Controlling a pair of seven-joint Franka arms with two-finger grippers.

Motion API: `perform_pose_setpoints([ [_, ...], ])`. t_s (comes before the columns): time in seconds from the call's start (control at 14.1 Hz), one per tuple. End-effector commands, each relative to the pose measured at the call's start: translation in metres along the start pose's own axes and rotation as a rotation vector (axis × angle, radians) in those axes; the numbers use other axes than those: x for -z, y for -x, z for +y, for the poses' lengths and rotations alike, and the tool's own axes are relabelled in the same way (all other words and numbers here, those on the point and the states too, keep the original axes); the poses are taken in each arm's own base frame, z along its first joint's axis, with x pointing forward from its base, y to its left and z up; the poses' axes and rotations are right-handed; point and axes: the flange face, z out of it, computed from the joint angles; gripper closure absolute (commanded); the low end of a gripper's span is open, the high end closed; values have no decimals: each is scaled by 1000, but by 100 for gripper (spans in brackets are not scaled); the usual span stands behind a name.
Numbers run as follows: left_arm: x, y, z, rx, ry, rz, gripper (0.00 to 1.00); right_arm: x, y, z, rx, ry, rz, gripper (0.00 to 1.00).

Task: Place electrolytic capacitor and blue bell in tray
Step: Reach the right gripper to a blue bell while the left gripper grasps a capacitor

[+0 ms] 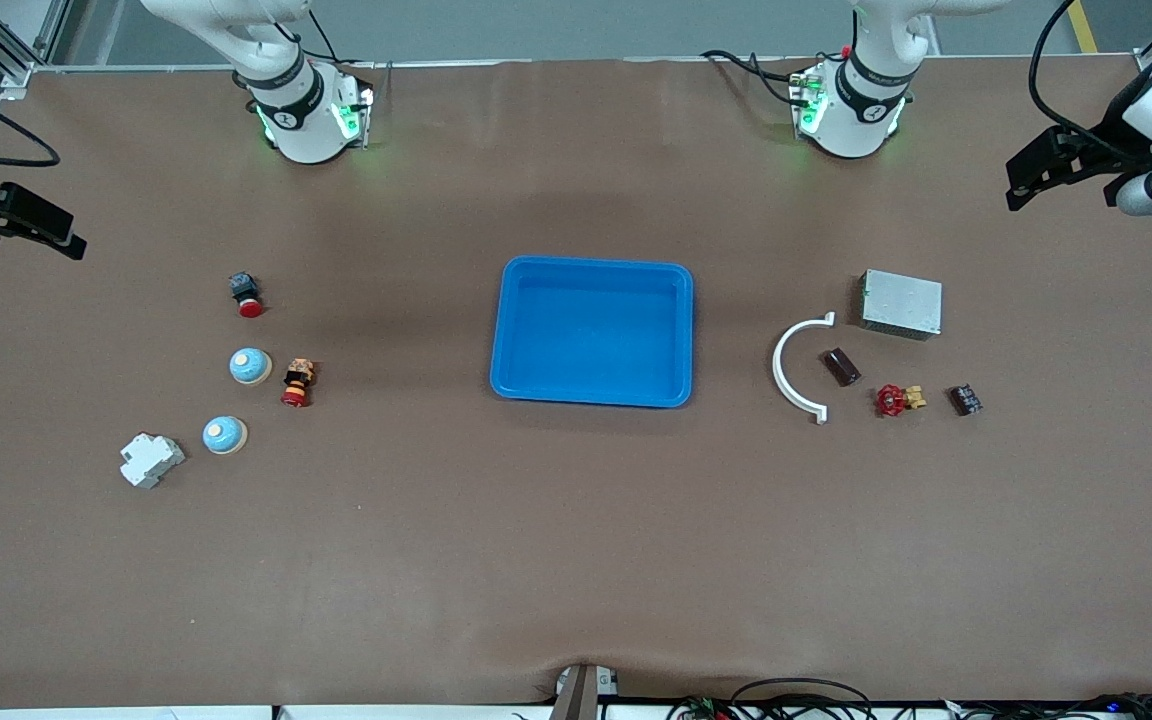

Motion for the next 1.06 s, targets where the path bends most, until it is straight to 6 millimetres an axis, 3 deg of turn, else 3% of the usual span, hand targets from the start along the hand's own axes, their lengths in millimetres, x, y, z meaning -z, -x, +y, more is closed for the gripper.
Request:
perform_pose_setpoints([
  [0.0,4,2,0,0,-9,-3,0,4,5,0,-10,-18,4,0],
  [0.21,2,-2,-5,5,-21,0,0,4,5,1,-8,-18,5,0],
  [0.43,-20,-18,-9,1,-25,-19,0,3,4,2,-1,-9,5,0],
  [0.71,-80,-24,-16,40,-31,-31,0,-3,0,15,19,23,11,0],
  [0.99,-151,-25,-16,98,-27,-26,0,-59,-13,31,-8,22,-3,0],
])
